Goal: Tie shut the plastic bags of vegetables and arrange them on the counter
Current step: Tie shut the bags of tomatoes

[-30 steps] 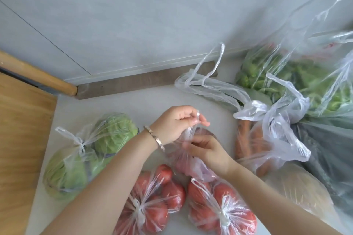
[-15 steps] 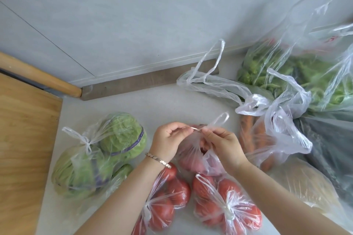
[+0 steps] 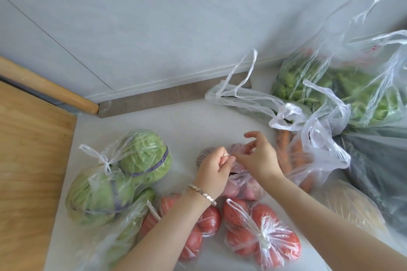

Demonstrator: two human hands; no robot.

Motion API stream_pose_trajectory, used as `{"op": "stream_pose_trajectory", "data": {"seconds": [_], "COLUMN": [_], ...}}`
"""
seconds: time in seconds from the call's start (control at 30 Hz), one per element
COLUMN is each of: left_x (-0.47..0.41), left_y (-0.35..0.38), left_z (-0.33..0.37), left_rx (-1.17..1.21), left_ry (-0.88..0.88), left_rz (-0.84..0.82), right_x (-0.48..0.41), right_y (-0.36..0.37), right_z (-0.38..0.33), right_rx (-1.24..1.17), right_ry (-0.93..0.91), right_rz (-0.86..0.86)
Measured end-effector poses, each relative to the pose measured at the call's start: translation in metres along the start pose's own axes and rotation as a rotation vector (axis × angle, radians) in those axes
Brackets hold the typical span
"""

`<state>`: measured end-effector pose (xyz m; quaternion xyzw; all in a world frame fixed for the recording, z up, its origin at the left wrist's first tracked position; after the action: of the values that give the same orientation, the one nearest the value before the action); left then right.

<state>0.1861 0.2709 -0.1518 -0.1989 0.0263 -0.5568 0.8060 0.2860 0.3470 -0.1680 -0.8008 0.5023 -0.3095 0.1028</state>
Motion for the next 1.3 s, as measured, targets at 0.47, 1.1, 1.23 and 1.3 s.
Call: {"op": "stream_pose_trajectory", "data": {"seconds": [0.47,1.1,1.23,1.3], "left_x": [-0.011,-0.031,-0.031,-0.033], "left_y": [-0.015,-0.053,-0.054,-0.055], "left_z": [0.000,-0.069,-0.071,-0.061], "left_rx": [0.098,-0.214,-0.233,-0.126], "left_ry": [-0.074,-0.354,-0.378,-0.400], "left_rz": [0.117,0.223,0.229,0.303], "right_x": [0.017,0.022,0.018,0.016], "right_y": [-0.002,0.003,0.002,-0.002], "right_z": [0.004,0.071,0.078,0.071], "right_rx": [-0.273,-0.672,-0.573,-0.549], "right_ry": [-0.141,0.352,0.415,0.401], "right_rz": [-0.221,-0.199,-0.176,-0.113]}}
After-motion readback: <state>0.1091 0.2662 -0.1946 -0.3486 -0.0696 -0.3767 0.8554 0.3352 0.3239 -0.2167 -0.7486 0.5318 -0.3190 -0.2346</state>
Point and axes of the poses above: each hand's wrist, its own x-axis away from the middle knuckle, its own y-axis out of the palm, z = x × y, the point moved 4 cm from there along -x, towards the middle knuckle, and after that the axes turned 9 degrees about x, right-handed, at the moved point
